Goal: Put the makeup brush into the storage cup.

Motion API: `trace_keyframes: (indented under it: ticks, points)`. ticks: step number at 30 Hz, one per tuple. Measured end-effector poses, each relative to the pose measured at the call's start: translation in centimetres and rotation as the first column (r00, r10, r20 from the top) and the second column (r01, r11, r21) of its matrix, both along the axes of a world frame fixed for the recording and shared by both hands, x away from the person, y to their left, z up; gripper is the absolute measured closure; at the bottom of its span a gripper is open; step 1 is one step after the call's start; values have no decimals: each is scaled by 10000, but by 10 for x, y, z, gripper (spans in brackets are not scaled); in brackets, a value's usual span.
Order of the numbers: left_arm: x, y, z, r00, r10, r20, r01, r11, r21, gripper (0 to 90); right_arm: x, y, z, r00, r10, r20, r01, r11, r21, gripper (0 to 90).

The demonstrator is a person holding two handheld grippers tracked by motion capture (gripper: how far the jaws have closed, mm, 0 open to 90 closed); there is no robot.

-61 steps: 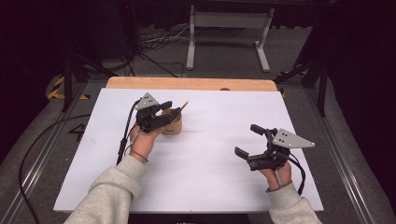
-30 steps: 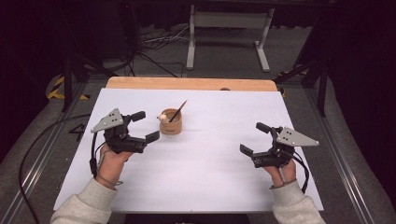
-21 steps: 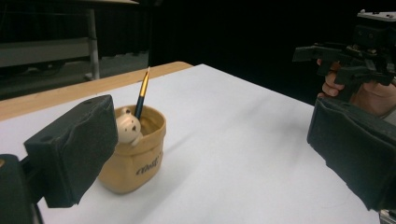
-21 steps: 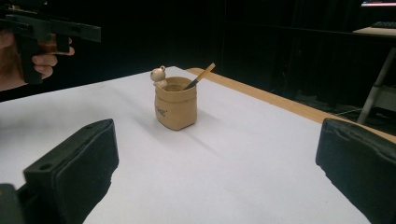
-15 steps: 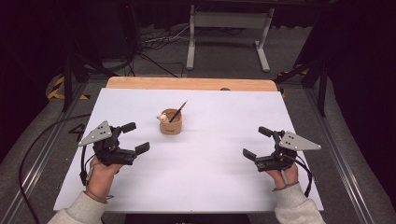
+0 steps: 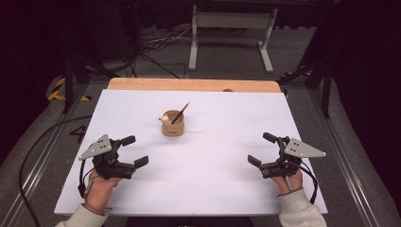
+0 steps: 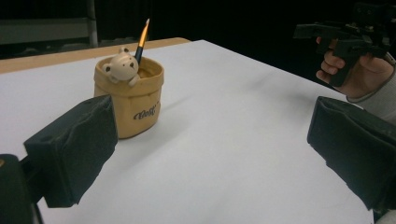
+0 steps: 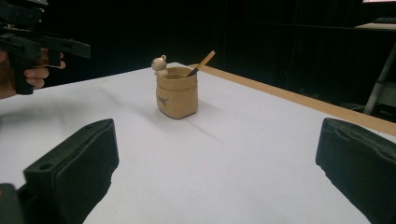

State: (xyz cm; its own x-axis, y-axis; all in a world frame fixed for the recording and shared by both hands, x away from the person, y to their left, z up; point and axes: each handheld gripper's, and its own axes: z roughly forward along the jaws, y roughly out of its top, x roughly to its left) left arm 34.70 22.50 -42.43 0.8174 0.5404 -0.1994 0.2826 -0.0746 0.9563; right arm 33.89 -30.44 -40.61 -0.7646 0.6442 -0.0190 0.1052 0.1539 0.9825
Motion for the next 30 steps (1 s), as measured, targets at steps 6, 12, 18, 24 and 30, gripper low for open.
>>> trace_keyframes:
  ticks: [6, 12, 18, 24, 30]
  points:
    - [-2, 3, -9, 10000, 29, -76, -30, 9998, -179, 26, -1, 1, -7, 10000, 85, 12, -85, 9999, -87, 0]
    - [-3, 1, -22, 9998, 110, -157, -112, 9999, -111, 26, -2, 4, -14, 9997, 231, -84, -234, 9990, -377, 0]
    - [-3, 2, -29, 9997, 142, -189, -144, 9998, -99, 26, -3, 6, -23, 9998, 119, -143, -122, 9997, -199, 0]
    - [0, 1, -32, 9993, 266, -268, -268, 9996, -64, 26, -3, 4, -29, 9998, -146, -121, 147, 9999, 45, 0]
    - [0, 3, -32, 9990, 320, -312, -327, 9992, -224, 26, -3, 6, -32, 9998, -136, -142, 136, 9999, -62, 0]
